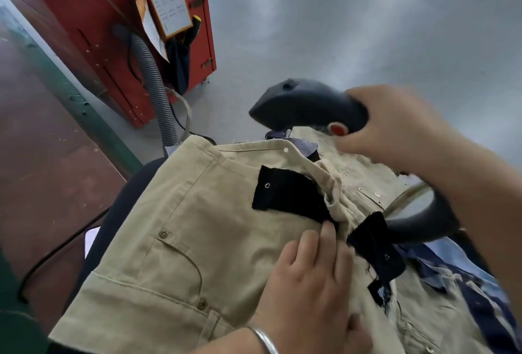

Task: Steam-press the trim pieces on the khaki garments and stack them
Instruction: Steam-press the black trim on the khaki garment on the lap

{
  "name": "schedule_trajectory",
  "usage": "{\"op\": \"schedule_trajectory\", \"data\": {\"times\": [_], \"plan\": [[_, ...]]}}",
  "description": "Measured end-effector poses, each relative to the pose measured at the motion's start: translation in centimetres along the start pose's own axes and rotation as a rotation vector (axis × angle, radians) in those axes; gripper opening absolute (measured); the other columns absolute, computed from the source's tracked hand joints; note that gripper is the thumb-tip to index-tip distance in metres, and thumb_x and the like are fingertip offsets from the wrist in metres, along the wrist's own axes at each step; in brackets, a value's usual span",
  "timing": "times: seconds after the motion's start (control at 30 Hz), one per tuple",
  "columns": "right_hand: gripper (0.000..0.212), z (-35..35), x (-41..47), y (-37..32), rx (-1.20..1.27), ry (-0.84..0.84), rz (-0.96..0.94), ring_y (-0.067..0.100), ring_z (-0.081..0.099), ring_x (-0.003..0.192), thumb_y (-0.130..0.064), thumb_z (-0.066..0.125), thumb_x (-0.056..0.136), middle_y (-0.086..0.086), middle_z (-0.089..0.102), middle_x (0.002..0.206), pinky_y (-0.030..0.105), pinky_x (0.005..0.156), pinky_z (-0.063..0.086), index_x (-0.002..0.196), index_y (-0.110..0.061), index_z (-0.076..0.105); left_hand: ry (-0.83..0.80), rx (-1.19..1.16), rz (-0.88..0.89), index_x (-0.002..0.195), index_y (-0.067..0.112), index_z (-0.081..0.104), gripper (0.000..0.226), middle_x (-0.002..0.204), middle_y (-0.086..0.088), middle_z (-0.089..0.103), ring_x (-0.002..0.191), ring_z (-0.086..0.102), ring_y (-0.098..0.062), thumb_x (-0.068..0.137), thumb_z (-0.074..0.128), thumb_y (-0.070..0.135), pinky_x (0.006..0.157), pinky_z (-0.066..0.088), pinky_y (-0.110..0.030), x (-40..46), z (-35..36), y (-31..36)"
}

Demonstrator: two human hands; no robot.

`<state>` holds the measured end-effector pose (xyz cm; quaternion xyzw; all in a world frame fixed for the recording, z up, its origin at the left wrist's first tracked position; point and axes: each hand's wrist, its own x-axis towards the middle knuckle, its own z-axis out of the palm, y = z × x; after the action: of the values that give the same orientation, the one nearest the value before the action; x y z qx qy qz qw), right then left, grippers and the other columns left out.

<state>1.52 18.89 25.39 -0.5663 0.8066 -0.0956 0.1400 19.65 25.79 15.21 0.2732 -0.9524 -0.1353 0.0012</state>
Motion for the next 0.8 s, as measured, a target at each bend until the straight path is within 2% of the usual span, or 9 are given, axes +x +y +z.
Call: {"op": "schedule_trajectory", "data": {"times": [0.07, 0.13, 0.23, 0.37, 0.47, 0.53, 0.6, 0.73, 0.8], "plan": [[0.018, -2.5, -1.5, 0.4, 0.101, -0.037, -0.019, 0.009, 0.055, 0.033, -0.031, 0.070, 0.068, -0.005, 0.062, 0.051, 0.022, 0.028, 0.037, 0.084, -0.026, 0.063, -0.021, -0.017, 0.010, 0.110, 0.016, 0.068, 0.073, 0.125, -0.010, 0.062, 0.083, 0.059, -0.021, 0.053, 0.055, 0.059, 0.069, 0.048, -0.025, -0.1, 0.1, -0.2], [0.026, -4.0, -3.6, 0.6, 0.058, -0.076, -0.048, 0.005, 0.054, 0.032, -0.040, 0.067, 0.060, -0.013, 0.062, 0.050, 0.023, 0.027, 0.038, 0.084, -0.034, 0.063, -0.044, -0.025, 0.013, 0.105, 0.018, 0.070, 0.071, 0.123, -0.008, 0.064, 0.082, 0.060, -0.020, 0.050, 0.056, 0.061, 0.067, 0.049, -0.024, -0.1, 0.2, -0.3], [0.034, -4.5, -6.3, 1.7, -0.142, -0.115, -0.043, 0.005, 0.052, 0.035, -0.054, 0.053, 0.049, -0.018, 0.061, 0.058, 0.035, 0.036, 0.044, 0.082, -0.045, 0.058, -0.027, -0.028, 0.017, 0.103, 0.016, 0.071, 0.071, 0.121, -0.009, 0.065, 0.083, 0.061, -0.020, 0.048, 0.058, 0.060, 0.067, 0.049, -0.024, 0.1, 0.3, -0.2], [0.038, -2.8, -7.4, 2.9, -0.291, -0.177, 0.028, 0.011, 0.052, 0.043, -0.056, 0.046, 0.044, -0.030, 0.058, 0.072, 0.038, 0.046, 0.051, 0.080, -0.049, 0.053, -0.014, -0.023, 0.033, 0.103, 0.013, 0.069, 0.069, 0.121, -0.012, 0.063, 0.084, 0.061, -0.022, 0.052, 0.055, 0.057, 0.067, 0.048, -0.024, 0.3, 0.2, -0.1], [0.037, -1.2, -6.3, 1.7, -0.299, -0.209, 0.017, 0.006, 0.052, 0.048, -0.053, 0.052, 0.051, -0.044, 0.051, 0.081, 0.031, 0.047, 0.046, 0.087, -0.048, 0.051, -0.017, -0.021, 0.041, 0.103, 0.012, 0.068, 0.067, 0.121, -0.014, 0.062, 0.083, 0.058, -0.023, 0.054, 0.054, 0.055, 0.065, 0.046, -0.026, 0.2, 0.1, -0.1], [0.029, -0.4, -5.2, 0.5, -0.312, -0.165, 0.009, 0.001, 0.049, 0.047, -0.045, 0.061, 0.058, -0.030, 0.057, 0.071, 0.022, 0.044, 0.033, 0.085, -0.045, 0.052, -0.019, -0.015, 0.042, 0.102, 0.011, 0.067, 0.066, 0.121, -0.014, 0.062, 0.083, 0.058, -0.023, 0.054, 0.053, 0.054, 0.065, 0.046, -0.026, 0.1, 0.1, -0.1], [0.021, 0.5, -3.6, -0.5, -0.312, -0.095, -0.026, 0.000, 0.047, 0.048, -0.040, 0.064, 0.064, -0.015, 0.054, 0.056, 0.020, 0.044, 0.027, 0.083, -0.040, 0.054, -0.021, -0.022, 0.046, 0.102, 0.011, 0.067, 0.068, 0.120, -0.013, 0.063, 0.085, 0.058, -0.022, 0.052, 0.055, 0.055, 0.067, 0.047, -0.025, 0.0, 0.0, -0.1], [0.013, 2.0, 0.2, -2.2, -0.265, -0.092, -0.052, 0.011, 0.053, 0.060, -0.034, 0.065, 0.076, -0.007, 0.059, 0.070, 0.025, 0.049, 0.029, 0.083, -0.027, 0.057, -0.035, -0.053, 0.048, 0.105, 0.014, 0.068, 0.072, 0.120, -0.011, 0.064, 0.085, 0.059, -0.020, 0.049, 0.058, 0.058, 0.069, 0.047, -0.023, 0.0, 0.0, -0.1], [0.015, 1.5, 0.9, -2.2, -0.241, -0.088, -0.047, 0.013, 0.055, 0.059, -0.028, 0.069, 0.075, -0.004, 0.059, 0.066, 0.025, 0.048, 0.032, 0.076, -0.025, 0.054, -0.025, -0.068, 0.043, 0.106, 0.015, 0.068, 0.072, 0.120, -0.010, 0.065, 0.085, 0.059, -0.020, 0.048, 0.059, 0.058, 0.069, 0.046, -0.022, -0.1, -0.1, -0.3]]}}
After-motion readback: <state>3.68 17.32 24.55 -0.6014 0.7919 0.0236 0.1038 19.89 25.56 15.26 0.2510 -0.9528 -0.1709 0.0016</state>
